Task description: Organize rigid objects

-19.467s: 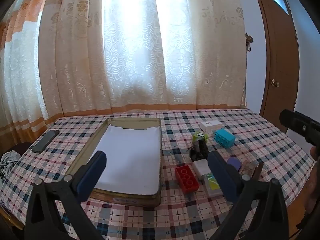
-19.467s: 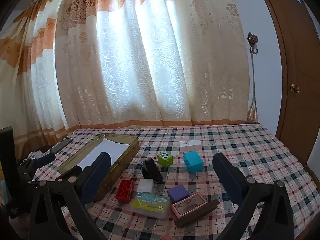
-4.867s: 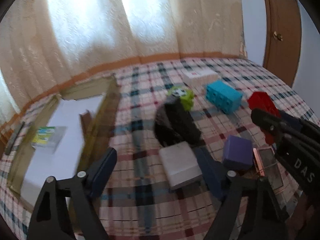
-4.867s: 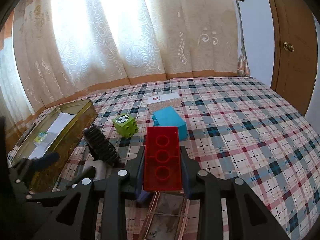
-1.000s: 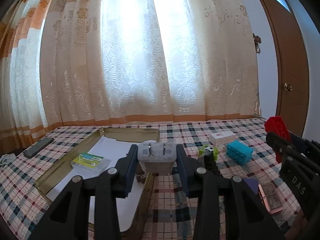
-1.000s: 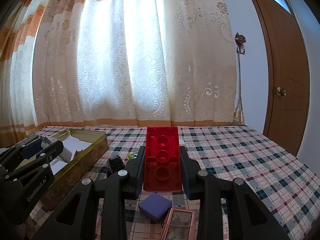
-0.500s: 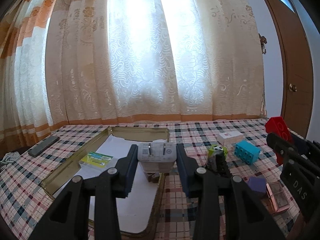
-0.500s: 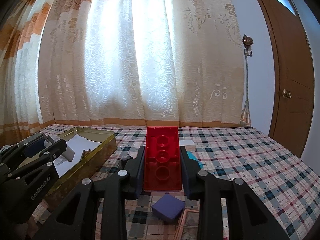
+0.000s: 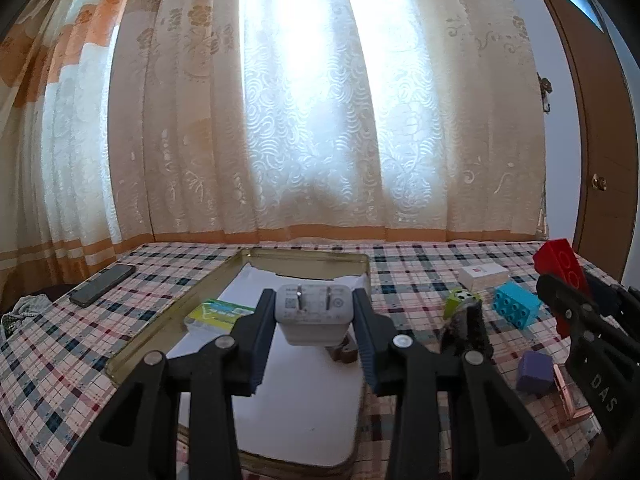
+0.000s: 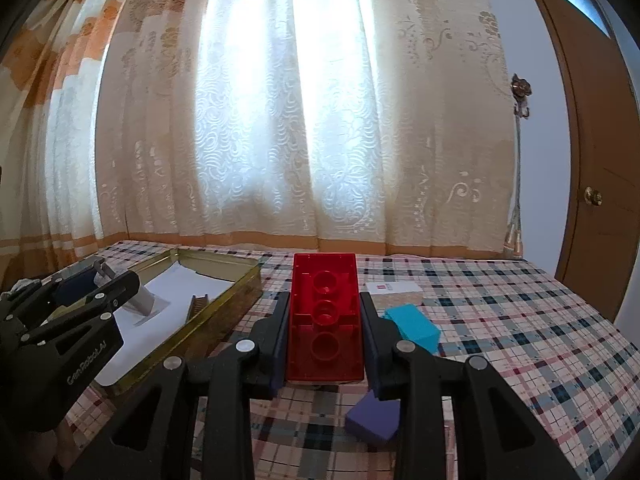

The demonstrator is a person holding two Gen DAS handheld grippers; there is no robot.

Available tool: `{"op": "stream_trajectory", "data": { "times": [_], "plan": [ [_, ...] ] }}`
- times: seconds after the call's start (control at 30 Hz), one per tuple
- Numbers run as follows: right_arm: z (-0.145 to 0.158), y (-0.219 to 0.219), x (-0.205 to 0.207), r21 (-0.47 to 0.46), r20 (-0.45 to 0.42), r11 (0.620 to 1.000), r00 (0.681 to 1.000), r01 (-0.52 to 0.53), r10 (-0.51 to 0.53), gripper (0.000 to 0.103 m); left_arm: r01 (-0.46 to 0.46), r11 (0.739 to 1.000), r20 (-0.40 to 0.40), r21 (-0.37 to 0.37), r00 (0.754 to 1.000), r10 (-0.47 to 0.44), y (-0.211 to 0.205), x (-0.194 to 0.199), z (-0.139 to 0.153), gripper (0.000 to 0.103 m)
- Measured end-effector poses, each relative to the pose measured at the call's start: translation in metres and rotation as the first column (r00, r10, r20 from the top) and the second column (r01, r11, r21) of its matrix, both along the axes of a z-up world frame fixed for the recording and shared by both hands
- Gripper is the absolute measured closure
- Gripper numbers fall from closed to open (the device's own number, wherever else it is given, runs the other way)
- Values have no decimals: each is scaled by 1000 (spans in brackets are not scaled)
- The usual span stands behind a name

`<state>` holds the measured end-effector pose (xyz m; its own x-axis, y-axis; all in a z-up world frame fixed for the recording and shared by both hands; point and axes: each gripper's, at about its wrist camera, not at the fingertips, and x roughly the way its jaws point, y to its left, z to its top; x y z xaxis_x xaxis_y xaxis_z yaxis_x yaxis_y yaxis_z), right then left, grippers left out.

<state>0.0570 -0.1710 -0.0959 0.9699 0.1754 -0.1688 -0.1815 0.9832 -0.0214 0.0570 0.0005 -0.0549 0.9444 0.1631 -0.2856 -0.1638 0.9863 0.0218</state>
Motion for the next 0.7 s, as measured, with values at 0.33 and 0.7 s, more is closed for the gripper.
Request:
{"op": "stream_trajectory", "data": {
  "times": [0.33,0.7],
  "plan": [
    [0,20,3,-13,-6,999,999,-46,46,69,-20,1000,-11,-12,1000,20,16,0,-1,66],
    [1,41,5,-29,-8,996,996,-90,90,69,-37,999,-17,-19,999,37,30,-1,-1,66]
  ]
}}
